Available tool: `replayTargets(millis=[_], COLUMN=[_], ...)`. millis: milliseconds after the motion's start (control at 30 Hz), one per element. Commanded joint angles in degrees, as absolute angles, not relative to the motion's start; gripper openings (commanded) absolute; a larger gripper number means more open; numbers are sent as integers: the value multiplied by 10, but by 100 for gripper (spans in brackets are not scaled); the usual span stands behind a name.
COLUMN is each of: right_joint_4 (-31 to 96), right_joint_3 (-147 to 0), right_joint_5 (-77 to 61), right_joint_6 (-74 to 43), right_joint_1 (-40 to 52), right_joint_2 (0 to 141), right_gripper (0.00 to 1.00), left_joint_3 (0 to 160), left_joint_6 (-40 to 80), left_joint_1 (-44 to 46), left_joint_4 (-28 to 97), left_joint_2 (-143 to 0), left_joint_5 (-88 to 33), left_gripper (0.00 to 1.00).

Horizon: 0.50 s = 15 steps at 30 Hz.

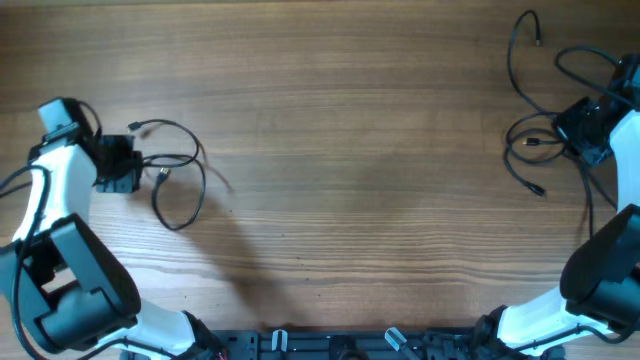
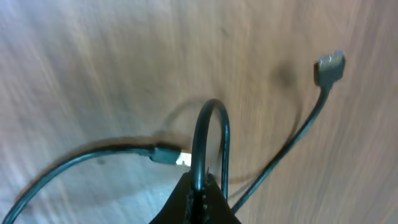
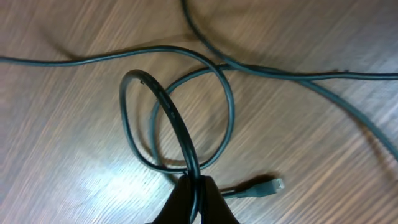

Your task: Untangle cables

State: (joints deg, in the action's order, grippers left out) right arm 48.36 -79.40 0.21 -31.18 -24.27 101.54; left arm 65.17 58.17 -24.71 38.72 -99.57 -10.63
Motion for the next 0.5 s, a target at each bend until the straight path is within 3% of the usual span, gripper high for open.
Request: replayTargets(millis=[0, 133, 267, 400, 433, 467], right_joint_4=[463, 427, 448, 420, 420, 423], right_joint_3=[-783, -752, -734, -731, -735, -741], right_joint_5=[-18, -34, 117, 131, 131, 128], right_joint_6=[-290, -226, -330, -311, -302, -288], right_joint_1=[-231, -223, -223, -223, -223, -223], right_joint_2=[1023, 1026, 1030, 1030, 1030, 1030], right_gripper=[4, 4, 4, 6, 17, 52], left_joint_3=[645, 645, 645, 645, 645, 645], left_joint_6=[538, 452, 380, 376, 376, 376], left_joint_1=[-186, -100, -18, 59, 72, 81], left_joint_4=[357, 300, 260, 228, 222, 219], left_joint_2=[-1002, -1002, -1002, -1002, -1002, -1002], left_joint_5=[-133, -170, -173, -173, -173, -173], left_gripper=[4, 4, 4, 4, 4, 4])
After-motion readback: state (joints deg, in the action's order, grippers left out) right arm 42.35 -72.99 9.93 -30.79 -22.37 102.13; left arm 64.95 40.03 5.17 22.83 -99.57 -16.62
